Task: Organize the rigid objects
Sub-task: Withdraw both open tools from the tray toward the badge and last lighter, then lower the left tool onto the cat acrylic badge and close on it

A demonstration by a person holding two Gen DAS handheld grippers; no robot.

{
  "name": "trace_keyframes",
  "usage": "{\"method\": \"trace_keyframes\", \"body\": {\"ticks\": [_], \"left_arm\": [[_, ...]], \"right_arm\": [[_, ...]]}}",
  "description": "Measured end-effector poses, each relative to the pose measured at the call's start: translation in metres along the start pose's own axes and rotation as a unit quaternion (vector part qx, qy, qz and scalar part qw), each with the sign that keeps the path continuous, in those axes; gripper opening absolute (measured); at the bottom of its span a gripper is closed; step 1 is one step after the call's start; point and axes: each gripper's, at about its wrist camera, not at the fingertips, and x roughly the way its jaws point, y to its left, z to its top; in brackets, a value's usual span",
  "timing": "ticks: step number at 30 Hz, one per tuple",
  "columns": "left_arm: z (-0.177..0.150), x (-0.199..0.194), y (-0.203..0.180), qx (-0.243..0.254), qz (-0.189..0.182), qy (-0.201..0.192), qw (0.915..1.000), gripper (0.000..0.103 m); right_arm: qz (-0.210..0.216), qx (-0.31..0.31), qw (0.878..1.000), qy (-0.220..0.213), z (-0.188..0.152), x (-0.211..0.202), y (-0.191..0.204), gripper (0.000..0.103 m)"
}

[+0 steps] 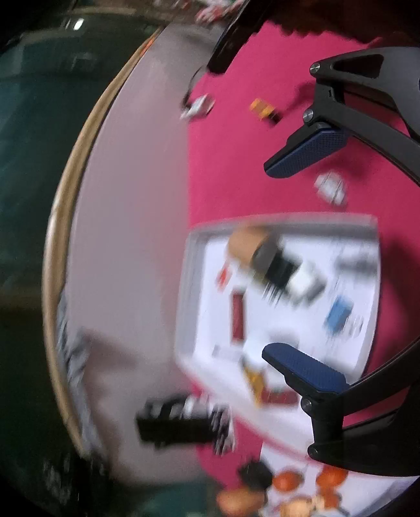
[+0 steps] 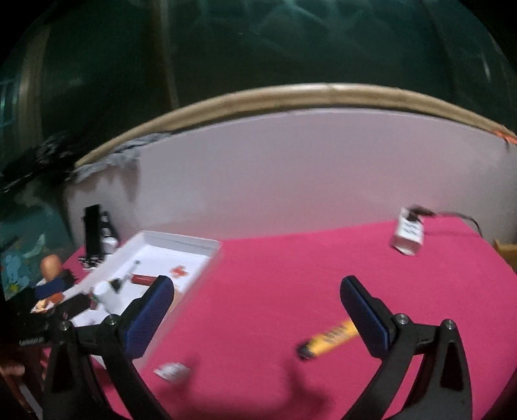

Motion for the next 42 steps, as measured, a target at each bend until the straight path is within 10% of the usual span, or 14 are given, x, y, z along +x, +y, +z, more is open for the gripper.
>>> {"method": "trace_keyframes", "body": {"ticks": [8, 22, 28, 33, 42], "left_arm": [[-0.027, 0.026, -0.079, 0.067, -0.149, 0.071, 0.9840, 0.103], [-0.042, 0.095, -0.112, 0.107, -0.060, 0.140, 0.9825, 0.103], [-0.047, 0.086, -0.119, 0.122, -0.091, 0.148, 0.9771, 0.103], [-0.045, 0.064, -0.119, 0.098, -0.186, 0.154, 0.9655, 0.103], [-0.037, 0.070, -0.108, 0.139, -0.121, 0.147, 0.9718, 0.103]], "right_arm": [[-0.034, 0.082, 0.995, 0.051, -0.042, 0.007, -0.068, 0.103], [-0.006, 0.121, 0.990, 0.067, -0.062, 0.010, -0.087, 0.103], [0.001, 0.138, 0.988, 0.068, -0.063, 0.009, -0.091, 0.103], [0.006, 0.151, 0.986, 0.070, -0.065, 0.009, -0.097, 0.103], [0.013, 0.178, 0.981, 0.076, -0.069, 0.009, -0.105, 0.103]]}}
